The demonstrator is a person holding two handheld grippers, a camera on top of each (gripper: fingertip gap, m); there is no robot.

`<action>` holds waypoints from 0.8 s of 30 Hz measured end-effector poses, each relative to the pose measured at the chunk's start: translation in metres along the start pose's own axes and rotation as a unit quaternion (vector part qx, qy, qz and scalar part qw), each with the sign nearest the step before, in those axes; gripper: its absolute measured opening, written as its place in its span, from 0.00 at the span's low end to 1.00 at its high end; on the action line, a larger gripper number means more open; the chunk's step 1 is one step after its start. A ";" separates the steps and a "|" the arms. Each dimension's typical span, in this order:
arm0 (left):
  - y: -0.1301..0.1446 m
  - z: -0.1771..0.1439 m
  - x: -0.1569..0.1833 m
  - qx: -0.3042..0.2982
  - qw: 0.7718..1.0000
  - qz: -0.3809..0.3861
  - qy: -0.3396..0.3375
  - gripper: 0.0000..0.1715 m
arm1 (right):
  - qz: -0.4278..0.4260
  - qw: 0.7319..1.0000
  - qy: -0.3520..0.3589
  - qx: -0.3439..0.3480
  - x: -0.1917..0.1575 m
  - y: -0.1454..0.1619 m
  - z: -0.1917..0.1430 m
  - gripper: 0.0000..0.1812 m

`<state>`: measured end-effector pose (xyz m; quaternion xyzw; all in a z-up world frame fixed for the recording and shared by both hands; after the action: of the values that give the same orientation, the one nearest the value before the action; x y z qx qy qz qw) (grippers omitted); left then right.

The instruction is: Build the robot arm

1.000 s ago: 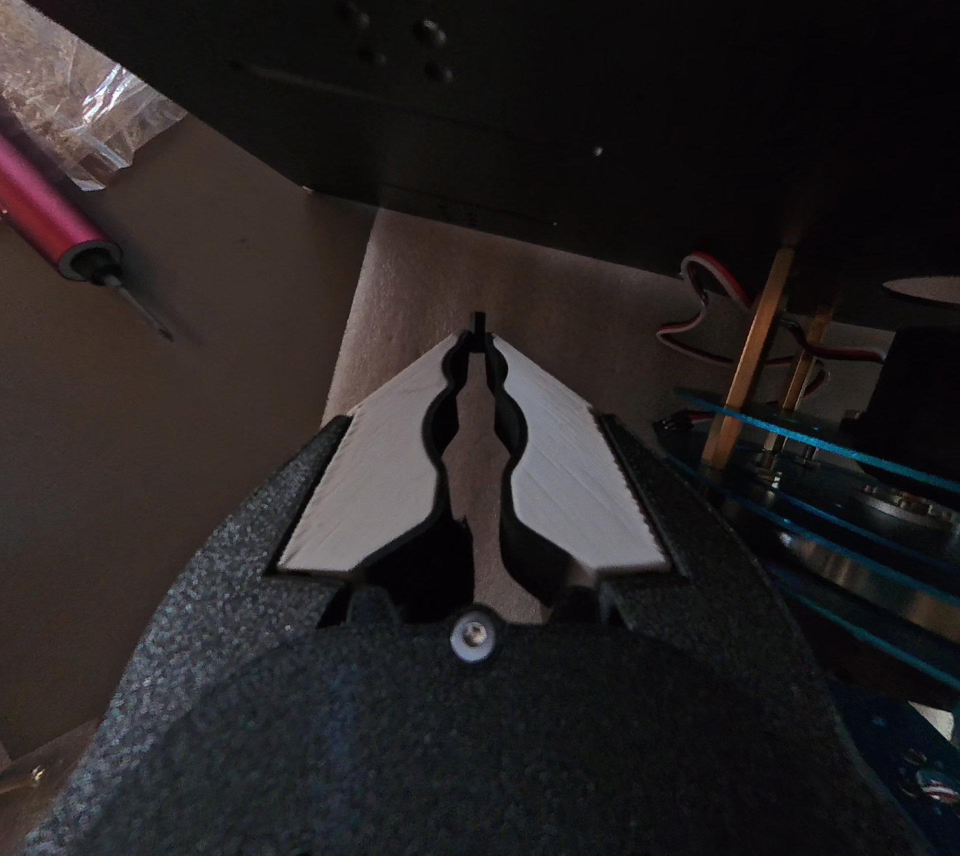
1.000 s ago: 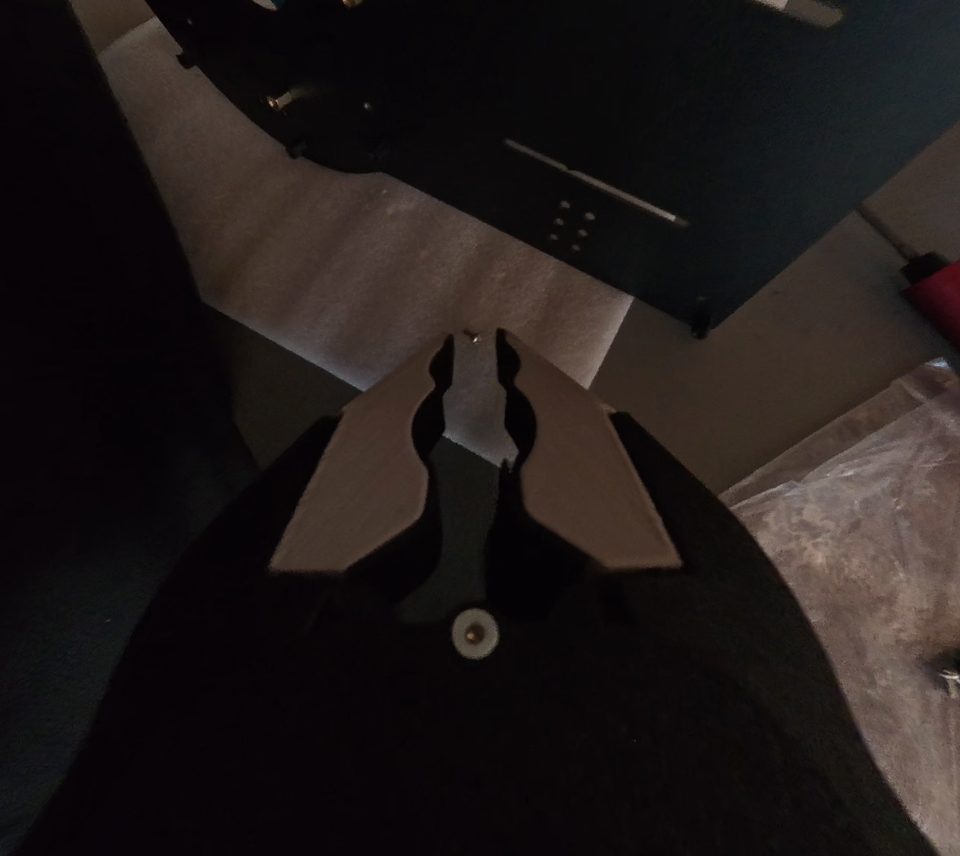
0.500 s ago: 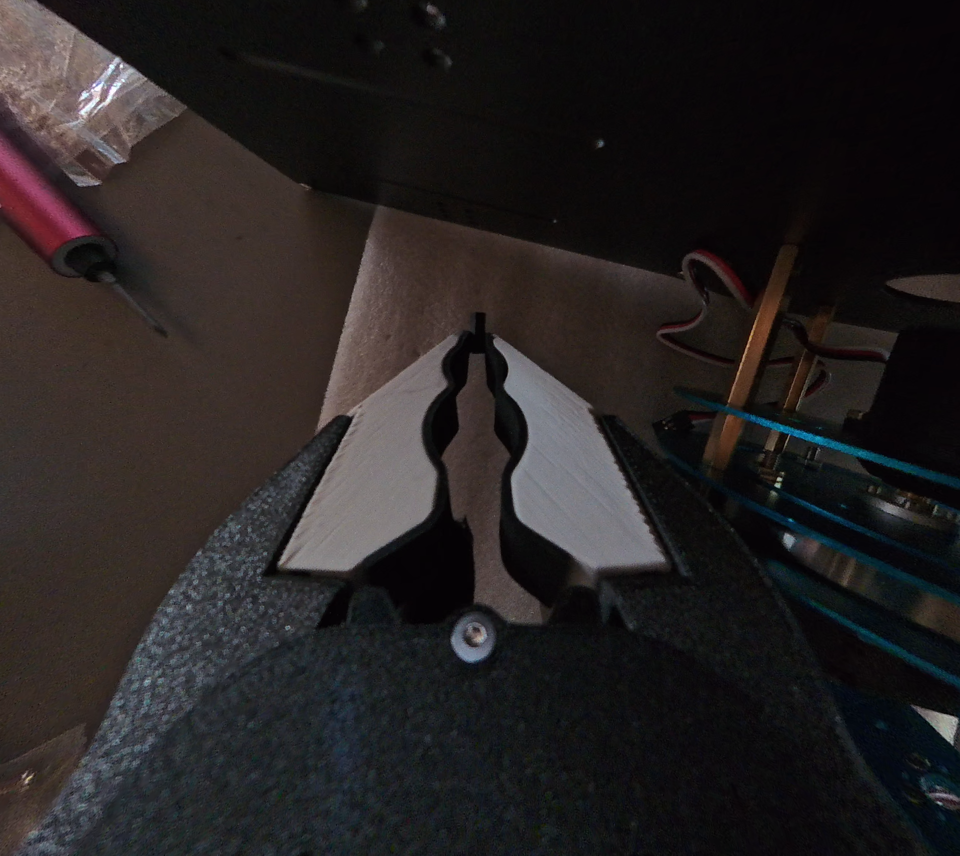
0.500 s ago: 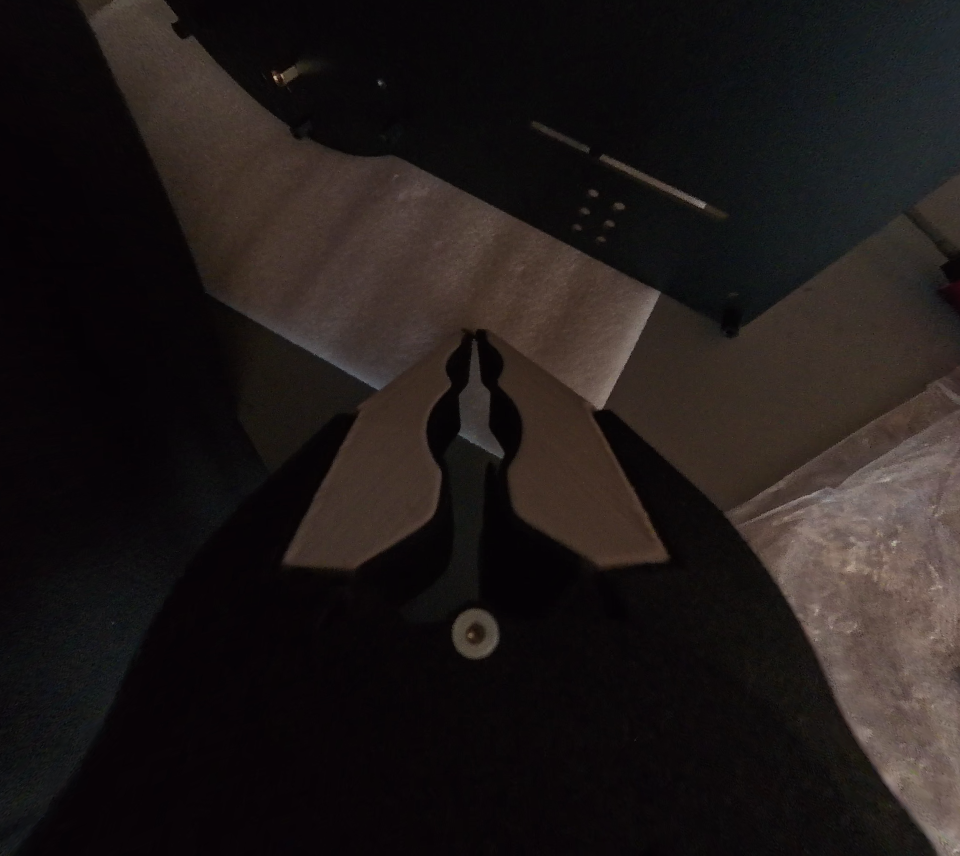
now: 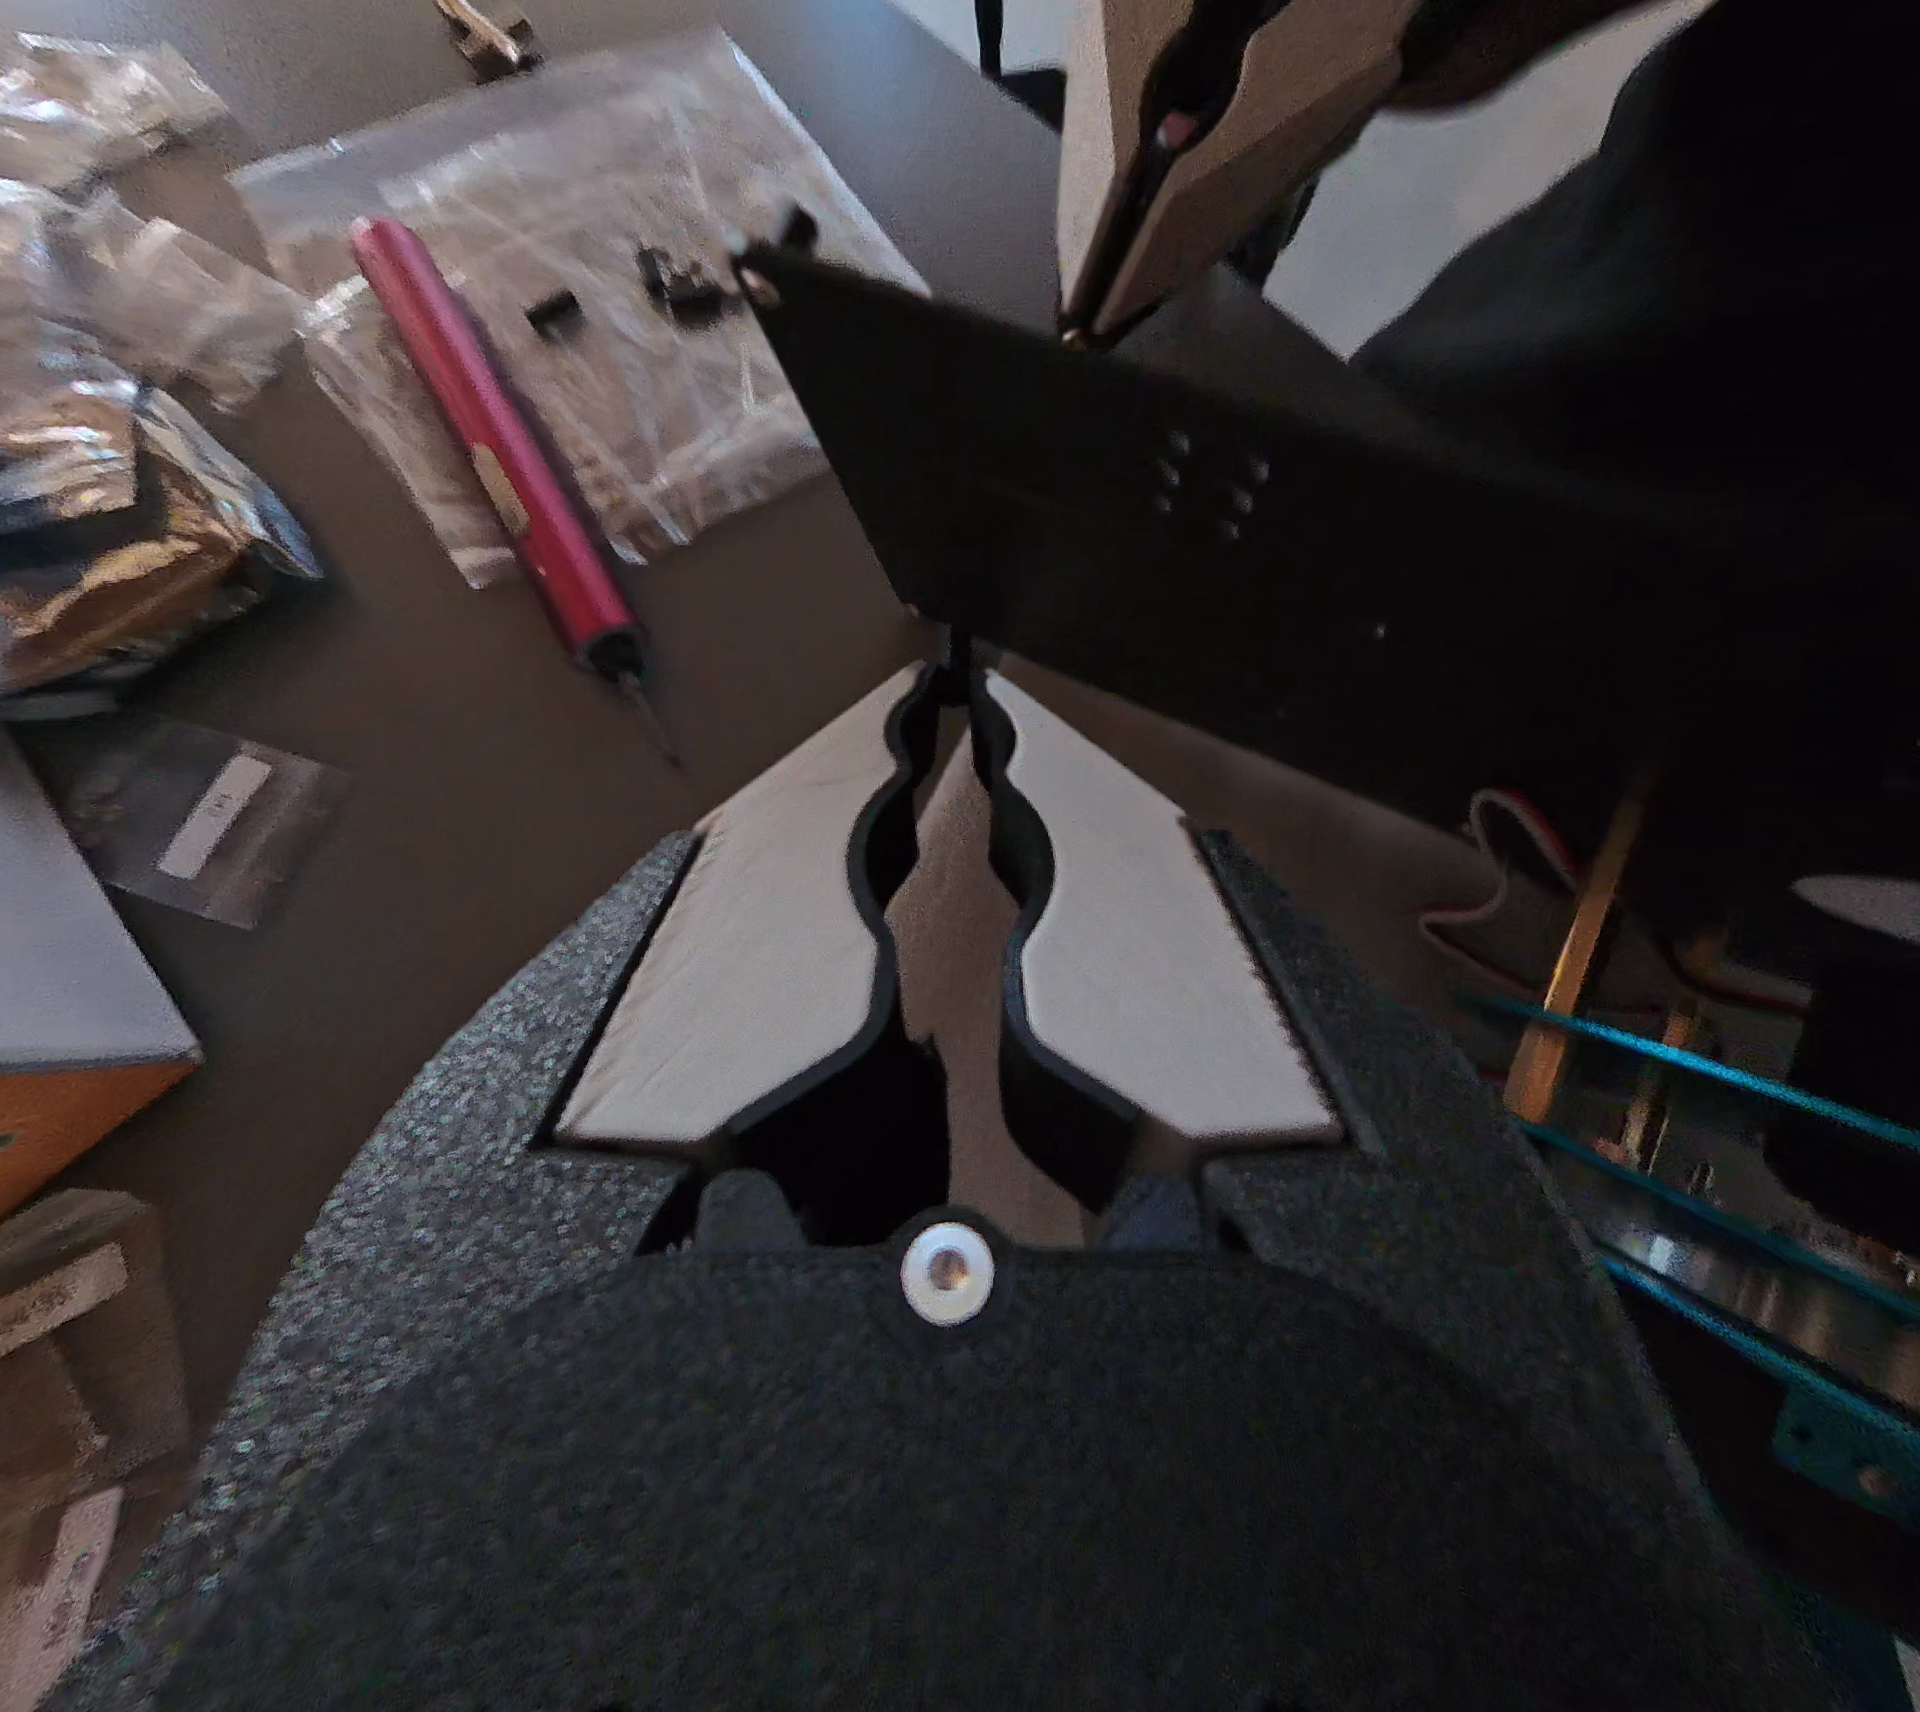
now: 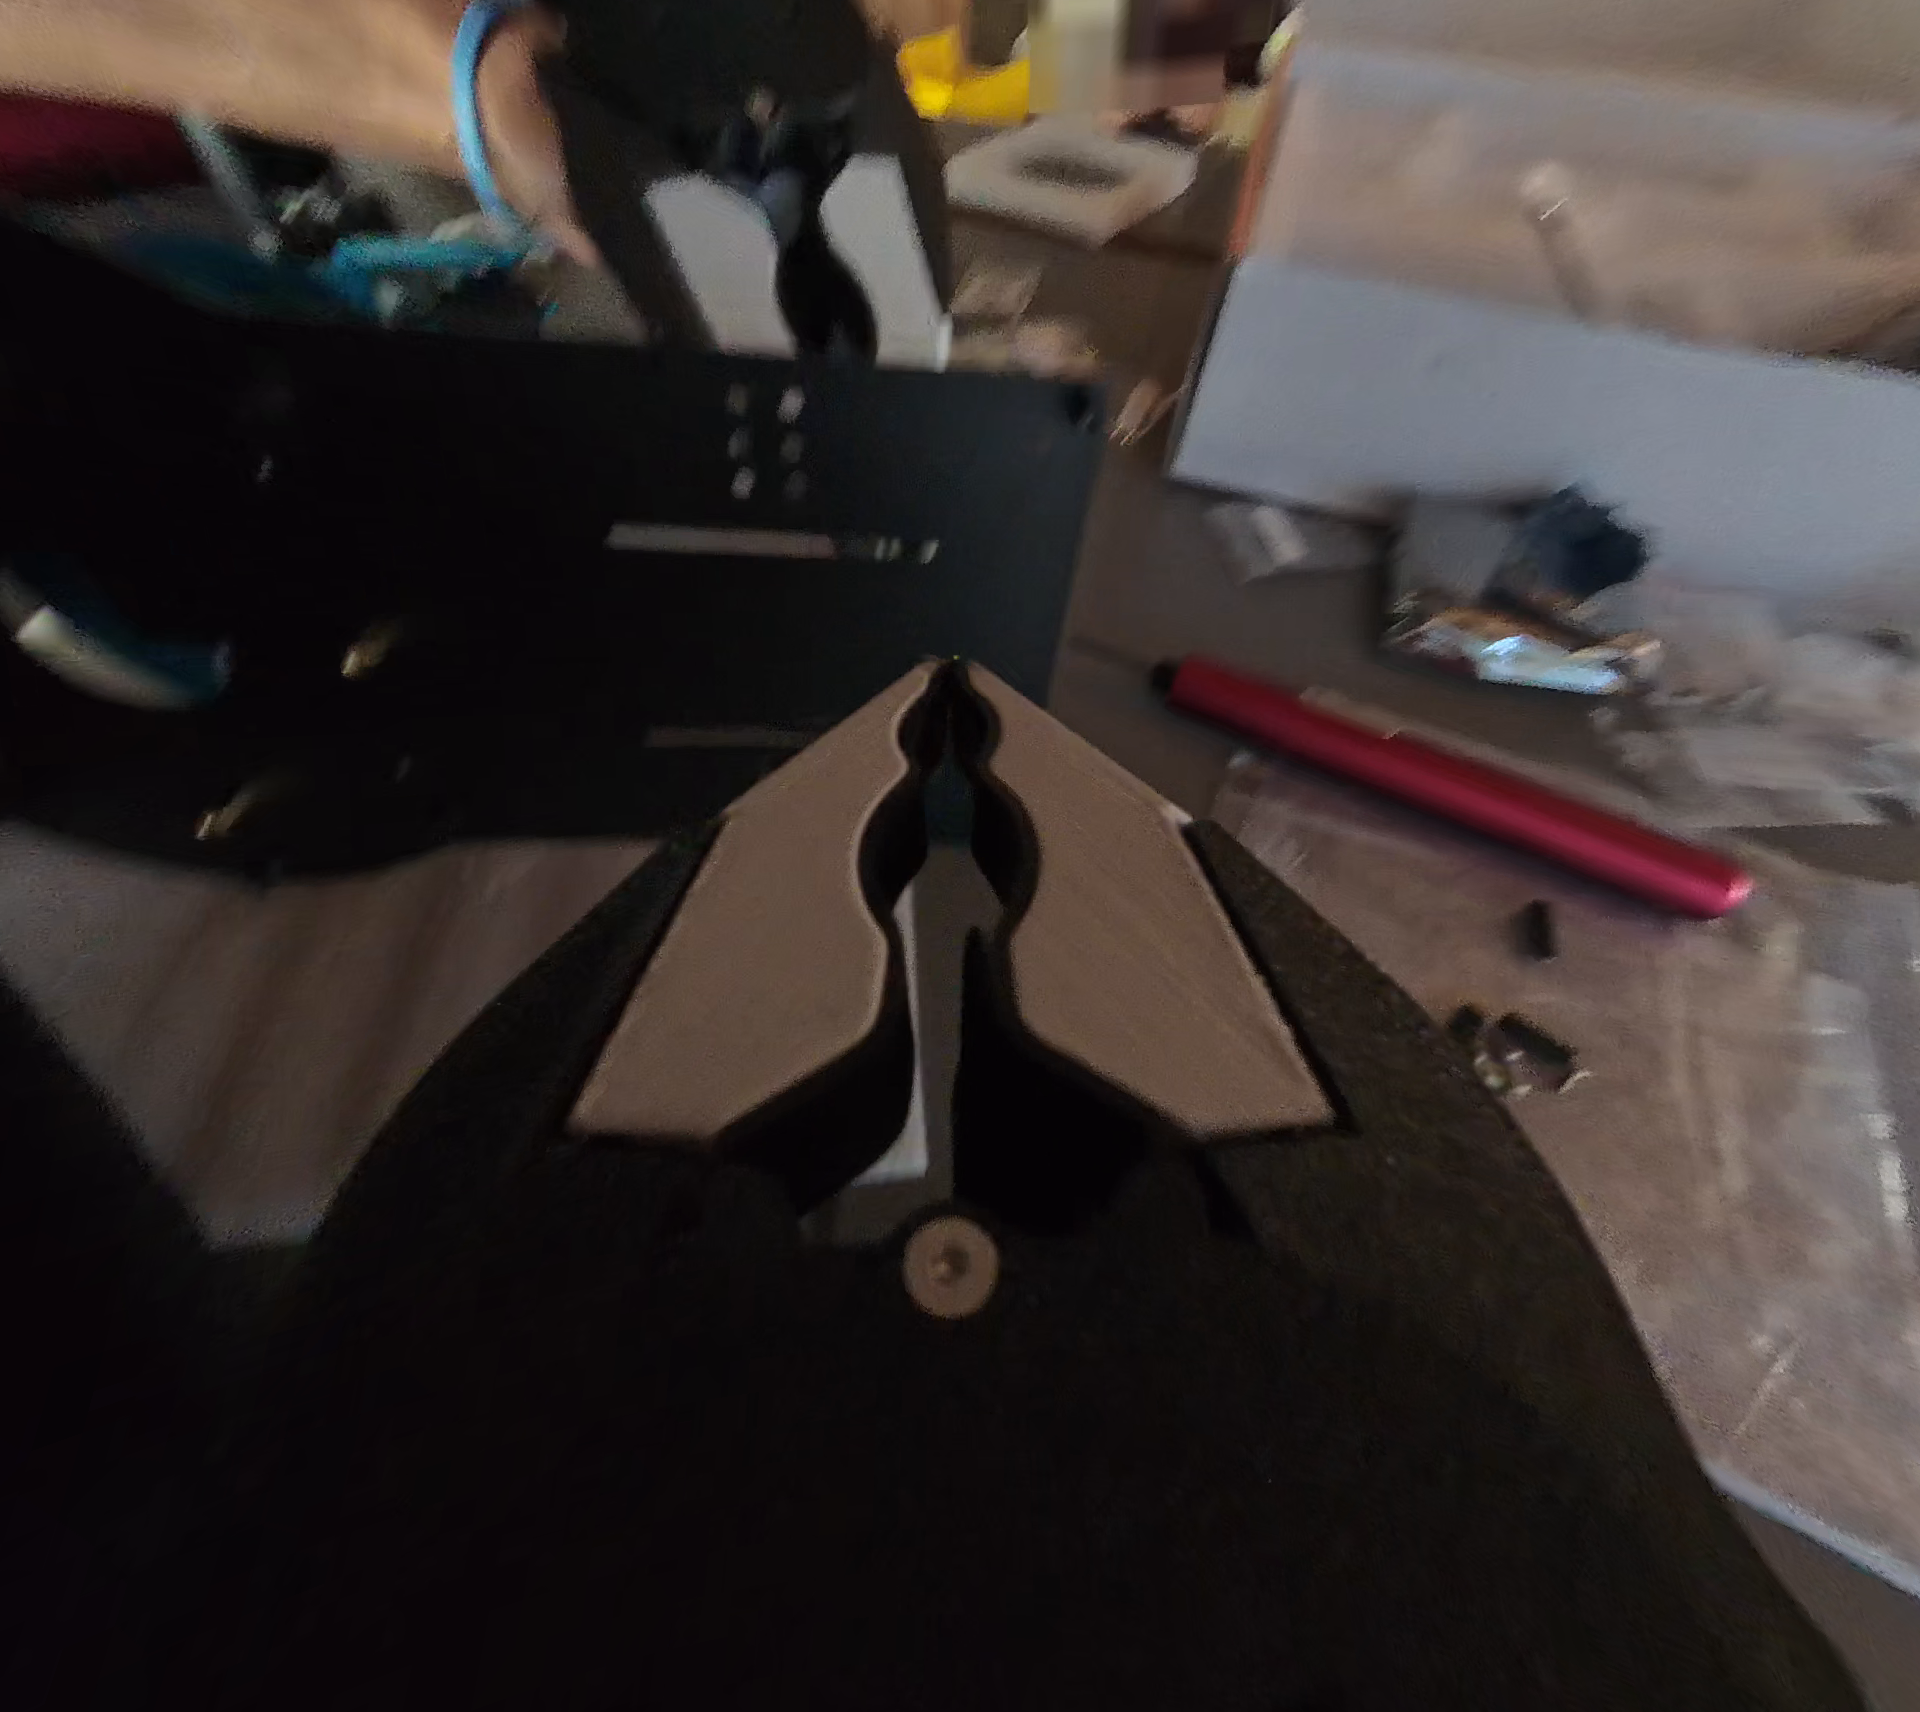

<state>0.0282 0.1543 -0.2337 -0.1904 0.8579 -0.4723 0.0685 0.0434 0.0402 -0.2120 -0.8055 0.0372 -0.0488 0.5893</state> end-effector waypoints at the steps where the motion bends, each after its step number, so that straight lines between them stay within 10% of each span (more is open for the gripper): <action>1: -0.004 0.000 -0.001 0.008 1.000 -0.002 0.000 0.03 | -0.005 1.000 0.023 0.017 0.003 -0.008 0.002 0.00; 24: -0.012 -0.006 -0.002 0.012 0.998 -0.055 -0.021 0.03 | 0.069 0.992 0.100 0.040 -0.004 -0.003 0.027 0.00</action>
<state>0.0313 0.1541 -0.2201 -0.2461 0.8388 -0.4816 0.0624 0.0422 0.0667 -0.2173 -0.7677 0.1493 -0.0902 0.6167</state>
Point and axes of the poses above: each gripper's, where its closed fingertips meet, z out along the fingers, y out of its underside, x = y × z across the jaws, the point moved 4 cm from there along -z, back along the fingers, and after that the axes turned 3 degrees about x, right-handed, at the moved point
